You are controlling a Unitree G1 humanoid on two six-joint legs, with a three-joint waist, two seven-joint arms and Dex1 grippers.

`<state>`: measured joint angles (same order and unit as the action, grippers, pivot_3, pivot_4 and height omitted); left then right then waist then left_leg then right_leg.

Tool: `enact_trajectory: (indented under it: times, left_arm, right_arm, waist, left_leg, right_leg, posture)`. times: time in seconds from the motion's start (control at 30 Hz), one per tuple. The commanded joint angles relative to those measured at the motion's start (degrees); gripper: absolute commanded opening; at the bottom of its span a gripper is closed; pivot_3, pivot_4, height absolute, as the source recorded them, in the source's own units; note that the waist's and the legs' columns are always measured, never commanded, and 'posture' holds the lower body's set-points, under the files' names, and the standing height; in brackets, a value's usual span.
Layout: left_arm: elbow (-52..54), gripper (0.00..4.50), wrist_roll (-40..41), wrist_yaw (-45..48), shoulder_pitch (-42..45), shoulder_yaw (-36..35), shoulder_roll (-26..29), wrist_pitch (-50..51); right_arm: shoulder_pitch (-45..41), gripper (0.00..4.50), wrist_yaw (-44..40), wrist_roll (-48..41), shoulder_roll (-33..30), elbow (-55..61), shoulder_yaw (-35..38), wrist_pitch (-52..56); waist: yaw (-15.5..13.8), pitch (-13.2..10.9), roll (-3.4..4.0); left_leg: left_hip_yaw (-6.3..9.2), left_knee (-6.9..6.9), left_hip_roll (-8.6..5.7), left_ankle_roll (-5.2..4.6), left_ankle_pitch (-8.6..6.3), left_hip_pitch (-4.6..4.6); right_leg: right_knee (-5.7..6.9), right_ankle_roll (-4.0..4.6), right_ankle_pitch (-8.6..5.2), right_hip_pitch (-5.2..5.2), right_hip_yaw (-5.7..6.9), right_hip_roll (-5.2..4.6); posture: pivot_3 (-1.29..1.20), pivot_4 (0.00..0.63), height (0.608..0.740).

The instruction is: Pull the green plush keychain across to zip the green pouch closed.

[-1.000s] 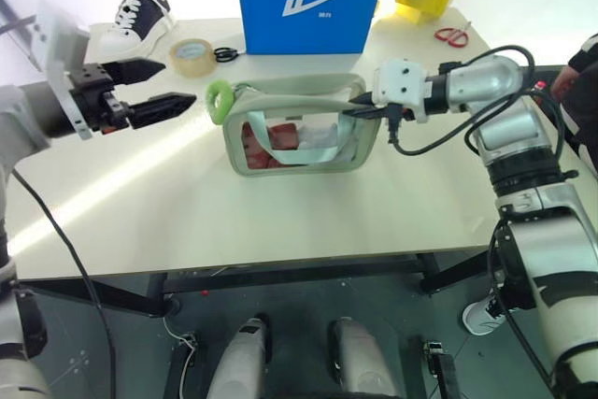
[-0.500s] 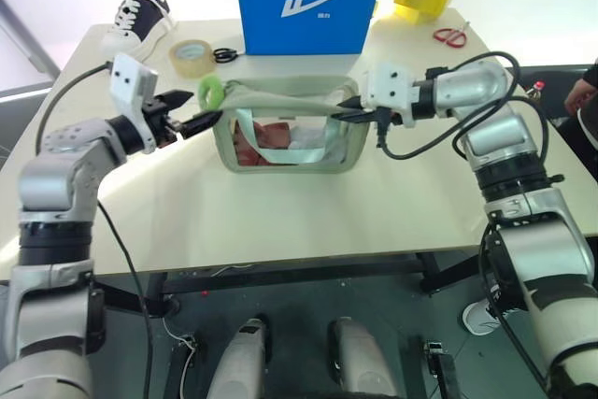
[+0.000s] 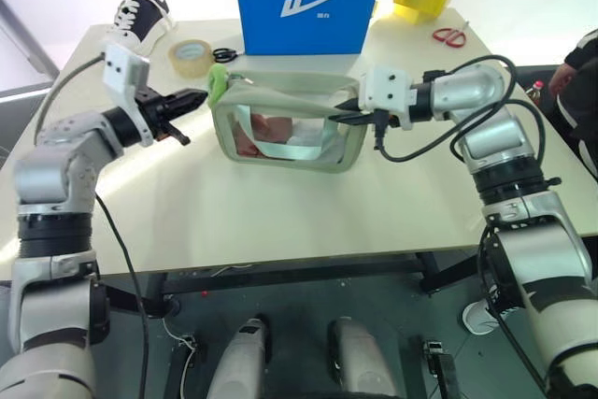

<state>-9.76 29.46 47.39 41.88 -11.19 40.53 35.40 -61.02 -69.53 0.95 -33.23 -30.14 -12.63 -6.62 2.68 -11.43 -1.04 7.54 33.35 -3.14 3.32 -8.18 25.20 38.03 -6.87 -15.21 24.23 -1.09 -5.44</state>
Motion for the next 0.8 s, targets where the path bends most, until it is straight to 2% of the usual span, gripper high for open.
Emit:
enact_trajectory:
  times: [0.03,0.23,0.4,0.43,0.5,0.63,0.73,0.8]
  left_arm:
    - [1.3,0.04,1.2,-0.6,2.6,-3.0,1.3,0.3]
    - [-3.0,0.04,-0.3,-4.0,5.7,-1.6,-2.8,-1.2]
    - [-6.5,2.24,-3.8,-5.6,7.3,1.0,-5.5,-4.2]
    - [-7.7,2.87,-4.6,-5.9,7.7,1.4,-5.9,-4.8]
    - [-9.2,3.79,-5.9,-5.8,8.0,2.3,-6.3,-5.7]
    - [-9.3,3.79,-6.9,-4.6,7.3,3.6,-7.2,-6.3]
    - [-9.8,2.92,-7.2,-4.5,7.2,3.5,-7.4,-6.7]
    - [-9.6,1.87,-7.0,-4.2,7.0,3.2,-7.3,-6.6]
  right_arm:
    - [-1.6,0.0,0.5,-0.7,-0.8,0.4,1.8,-1.0]
    - [-1.8,0.0,0.7,-0.6,-0.8,0.0,1.7,-1.3]
    - [-1.7,0.0,0.6,-0.7,-0.9,0.6,1.7,-1.0]
    - [-1.7,0.0,0.6,-0.7,-1.0,0.7,1.7,-0.9]
    - [-1.7,0.0,0.6,-0.7,-1.2,0.8,1.8,-0.8]
    - [-1.5,0.0,0.4,-0.7,-1.6,1.6,1.9,-0.5]
    - [-1.5,0.0,0.3,-0.8,-1.9,2.0,1.9,-0.2]
    - [-1.6,0.0,0.4,-0.7,-2.0,1.9,1.9,-0.2]
  waist:
    - [-0.1,0.0,0.0]
    - [-0.1,0.0,0.0]
    - [-0.1,0.0,0.0]
    - [-0.1,0.0,0.0]
    - [0.0,0.0,0.0]
    - [-0.1,0.0,0.0]
    - [-0.2,0.0,0.0]
    - [-0.1,0.0,0.0]
  left_leg:
    - [0.0,0.0,0.0,0.0,0.0,0.0]
    - [0.0,0.06,-0.01,0.0,0.0,0.0]
    - [0.01,0.07,-0.01,0.01,0.0,0.0]
    - [0.01,0.07,-0.02,0.0,0.0,0.0]
    - [0.01,0.07,-0.02,0.0,0.0,0.0]
    - [0.0,0.07,-0.01,0.01,0.0,0.0]
    - [0.01,0.09,-0.02,0.0,0.0,0.0]
    - [0.01,0.1,-0.02,0.01,0.0,0.0]
  right_leg:
    - [0.0,0.0,0.0,0.0,0.0,0.0]
    - [0.0,0.0,0.0,-0.04,0.0,-0.01]
    - [0.02,-0.01,0.0,-0.04,0.01,0.0]
    - [0.02,-0.01,0.0,-0.03,0.01,0.0]
    - [0.02,-0.01,0.01,-0.03,0.01,0.0]
    - [0.02,-0.01,0.01,-0.03,0.01,0.0]
    - [0.02,-0.02,0.01,-0.05,0.01,0.0]
    - [0.02,-0.02,0.01,-0.05,0.01,0.0]
  posture:
    - [0.0,0.15,0.74]
    - [0.0,0.15,0.74]
    - [0.0,0.15,0.74]
    - [0.0,0.15,0.74]
    - [0.0,0.15,0.74]
    - [0.0,0.15,0.74]
    - [0.0,0.15,0.74]
    - [0.0,0.15,0.74]
